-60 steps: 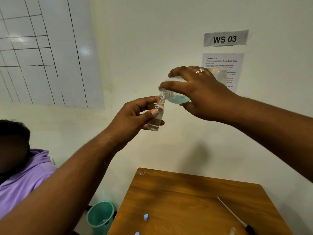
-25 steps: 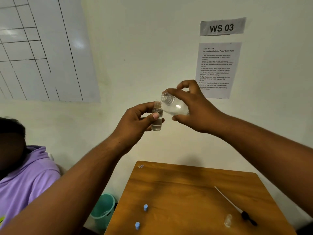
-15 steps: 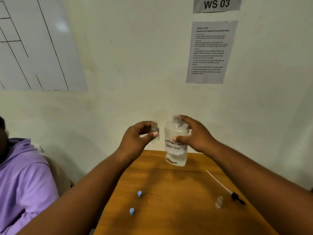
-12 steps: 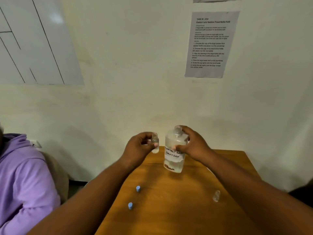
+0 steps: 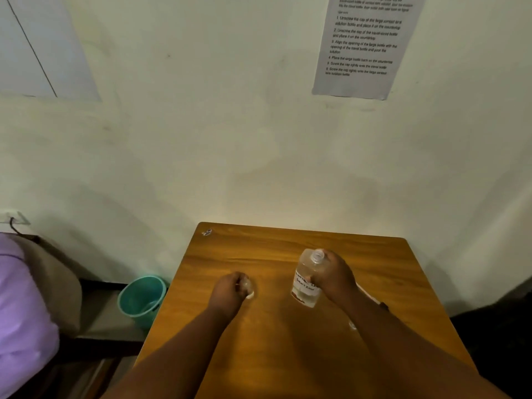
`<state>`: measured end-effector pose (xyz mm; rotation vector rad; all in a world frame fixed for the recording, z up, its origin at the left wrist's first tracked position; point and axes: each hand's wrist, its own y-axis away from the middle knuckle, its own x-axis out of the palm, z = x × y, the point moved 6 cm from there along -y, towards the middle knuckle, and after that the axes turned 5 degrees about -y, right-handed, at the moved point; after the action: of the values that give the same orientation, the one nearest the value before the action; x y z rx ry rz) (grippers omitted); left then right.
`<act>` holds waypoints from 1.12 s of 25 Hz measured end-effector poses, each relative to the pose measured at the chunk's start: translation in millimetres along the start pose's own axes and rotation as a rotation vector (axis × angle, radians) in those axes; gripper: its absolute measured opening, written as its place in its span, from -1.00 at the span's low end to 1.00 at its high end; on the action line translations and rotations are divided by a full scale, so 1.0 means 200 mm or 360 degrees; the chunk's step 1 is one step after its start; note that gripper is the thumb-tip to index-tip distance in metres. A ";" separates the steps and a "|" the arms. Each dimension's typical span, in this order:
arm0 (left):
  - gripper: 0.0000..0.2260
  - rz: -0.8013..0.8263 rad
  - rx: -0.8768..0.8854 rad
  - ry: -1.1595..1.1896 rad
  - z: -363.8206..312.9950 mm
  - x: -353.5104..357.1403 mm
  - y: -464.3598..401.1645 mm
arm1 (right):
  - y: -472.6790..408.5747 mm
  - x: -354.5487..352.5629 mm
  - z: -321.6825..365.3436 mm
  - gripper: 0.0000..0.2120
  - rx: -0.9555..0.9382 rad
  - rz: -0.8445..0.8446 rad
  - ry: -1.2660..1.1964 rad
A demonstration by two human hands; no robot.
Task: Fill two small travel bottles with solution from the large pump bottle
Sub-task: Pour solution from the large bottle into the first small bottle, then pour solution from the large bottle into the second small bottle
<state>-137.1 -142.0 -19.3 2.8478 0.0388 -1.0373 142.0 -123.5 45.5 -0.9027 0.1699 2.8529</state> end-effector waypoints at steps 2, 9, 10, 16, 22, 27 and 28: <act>-0.76 0.0066 -0.0018 -0.0065 0.08 0.09 -0.08 | -0.06 0.04 -0.09 -0.32 0.0035 0.0000 0.0053; -0.77 0.0205 -0.0052 -0.0199 0.17 0.27 -0.24 | -0.15 0.10 -0.26 -0.20 0.0066 0.0035 0.0072; -0.77 0.0225 -0.0066 -0.0202 0.17 0.29 -0.24 | -0.15 0.10 -0.28 -0.20 0.0078 0.0040 0.0064; -0.76 0.0292 -0.0052 -0.0259 0.19 0.35 -0.24 | -0.13 0.14 -0.37 -0.20 0.0110 0.0083 0.0019; -0.77 0.0318 -0.0086 -0.0285 0.28 0.40 -0.25 | -0.12 0.16 -0.43 -0.19 0.0043 0.0065 0.0081; -0.67 0.0265 -0.0057 -0.0266 0.29 0.41 -0.24 | -0.13 0.17 -0.46 -0.11 0.0008 0.0082 0.0066; -0.56 0.0268 -0.0063 -0.0276 0.28 0.41 -0.23 | -0.12 0.16 -0.45 -0.06 -0.0005 0.0101 0.0067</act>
<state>-114.2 -103.6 -119.1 2.6599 -0.1891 -1.2259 170.6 -110.1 -48.0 -0.9759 0.2024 2.8938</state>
